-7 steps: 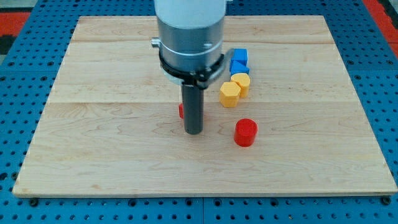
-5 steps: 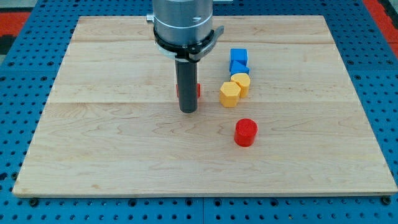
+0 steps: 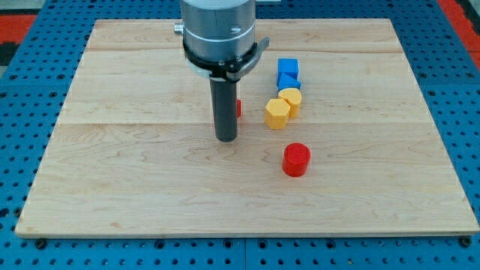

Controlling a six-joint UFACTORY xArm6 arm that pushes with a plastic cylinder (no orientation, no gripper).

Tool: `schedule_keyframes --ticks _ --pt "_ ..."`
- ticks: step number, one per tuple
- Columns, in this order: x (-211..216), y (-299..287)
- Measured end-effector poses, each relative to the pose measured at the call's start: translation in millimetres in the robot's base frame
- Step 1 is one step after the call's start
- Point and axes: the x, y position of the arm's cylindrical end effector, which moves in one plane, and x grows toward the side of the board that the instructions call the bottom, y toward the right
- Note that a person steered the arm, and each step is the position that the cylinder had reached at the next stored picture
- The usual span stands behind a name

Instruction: Move the red star to the bottom side of the green star

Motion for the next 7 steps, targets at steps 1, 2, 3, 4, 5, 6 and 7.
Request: schedule_keyframes --ticks 1,2,3,4,5,6,7 --pt "-26 0" --pt "-67 0" --pt "-39 7" --pt "-68 9" --pt "-122 14" --pt "-157 11" --pt "-110 7"
